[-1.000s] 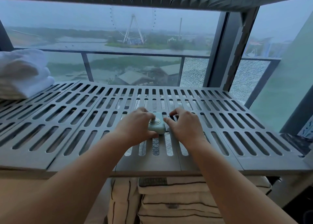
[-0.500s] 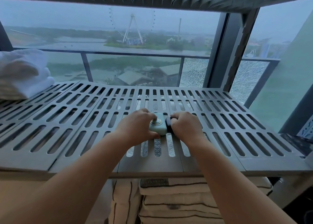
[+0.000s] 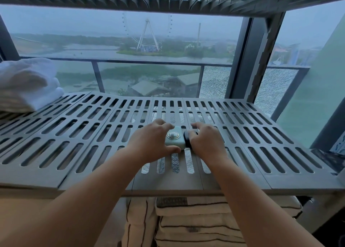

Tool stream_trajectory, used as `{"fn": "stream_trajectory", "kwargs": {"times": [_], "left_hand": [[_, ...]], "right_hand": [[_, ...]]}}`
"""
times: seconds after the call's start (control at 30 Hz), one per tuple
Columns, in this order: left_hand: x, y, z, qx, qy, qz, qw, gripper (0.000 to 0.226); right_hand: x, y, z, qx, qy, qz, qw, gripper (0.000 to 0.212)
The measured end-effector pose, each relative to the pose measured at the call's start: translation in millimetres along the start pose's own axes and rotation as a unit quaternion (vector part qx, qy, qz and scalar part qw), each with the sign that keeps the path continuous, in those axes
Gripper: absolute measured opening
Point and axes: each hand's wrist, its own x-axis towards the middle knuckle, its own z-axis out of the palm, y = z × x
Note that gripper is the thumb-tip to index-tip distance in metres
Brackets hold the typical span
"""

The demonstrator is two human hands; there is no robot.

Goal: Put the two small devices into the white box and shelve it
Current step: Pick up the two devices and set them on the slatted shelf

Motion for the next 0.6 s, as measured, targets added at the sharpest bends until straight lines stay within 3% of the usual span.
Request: {"fn": "stream_trajectory", "kwargs": {"times": [0.33,0.6], "left_hand": [[-23.5,-3.0,-30.5,0.064,0.06,-0.063,0.994,0.047],[-65.5,-18.8,-63.1,0.143,0.085,-0.167,0.972,0.043]], "right_hand": [[-4.6,-36.6,-4.5,0.006,0.023,-0.08,0.996,0.028],[-21.0,-79.9,4.4,0.02,0.003,-0.16,0.987,0.037]]}}
